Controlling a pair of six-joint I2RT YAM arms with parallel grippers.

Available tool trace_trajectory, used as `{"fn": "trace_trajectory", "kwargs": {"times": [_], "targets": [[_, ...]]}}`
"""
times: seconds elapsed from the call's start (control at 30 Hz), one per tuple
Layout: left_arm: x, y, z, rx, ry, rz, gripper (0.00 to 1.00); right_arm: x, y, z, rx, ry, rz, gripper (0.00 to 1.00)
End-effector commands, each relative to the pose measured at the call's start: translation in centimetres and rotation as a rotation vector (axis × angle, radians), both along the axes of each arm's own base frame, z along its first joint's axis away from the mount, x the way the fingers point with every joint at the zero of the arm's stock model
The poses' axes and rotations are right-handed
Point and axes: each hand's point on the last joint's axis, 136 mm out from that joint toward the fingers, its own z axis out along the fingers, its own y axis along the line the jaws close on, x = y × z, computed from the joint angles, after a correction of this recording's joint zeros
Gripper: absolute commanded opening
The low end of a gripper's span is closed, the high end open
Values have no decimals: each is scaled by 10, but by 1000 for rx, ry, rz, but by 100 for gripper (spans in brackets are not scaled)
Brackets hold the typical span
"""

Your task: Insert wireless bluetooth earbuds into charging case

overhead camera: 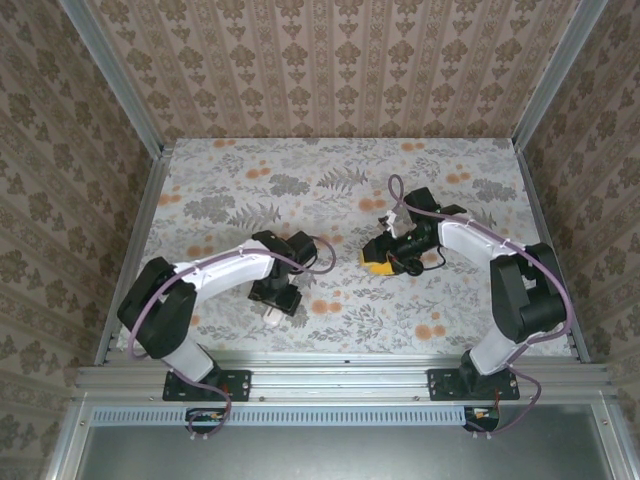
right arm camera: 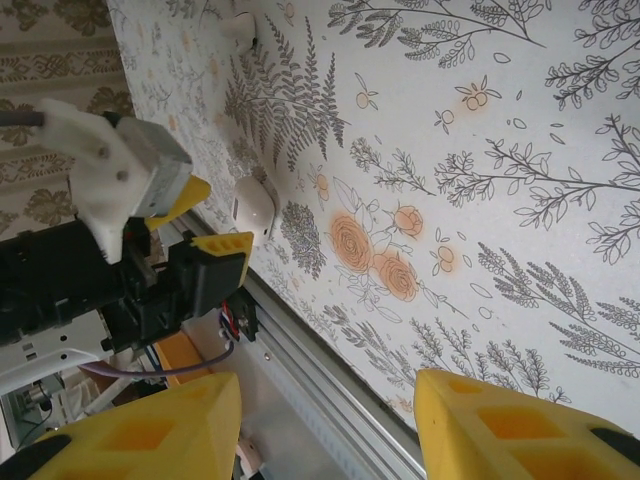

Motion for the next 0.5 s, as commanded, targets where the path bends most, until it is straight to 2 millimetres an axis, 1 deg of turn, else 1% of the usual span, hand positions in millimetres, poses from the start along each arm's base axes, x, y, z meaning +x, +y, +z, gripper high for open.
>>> {"fn": "trace_trajectory", "kwargs": {"times": [0.0, 0.13, 0.33, 0.4, 0.47], "targets": [[-7, 6, -9, 29, 46, 25, 63, -4, 0, 3, -10, -2, -4, 50], [-8, 7, -19, 44, 66, 11, 59, -6, 1, 4, -10, -5, -1, 50], [-11, 11, -32, 82, 97, -1, 56, -9, -1, 11, -11, -23, 0, 49], [-11, 13, -36, 94, 102, -5, 51, -10, -2, 13, -13, -32, -2, 49], [-11, 14, -36, 100, 100, -13, 42, -11, -3, 15, -18, -43, -5, 49]]}}
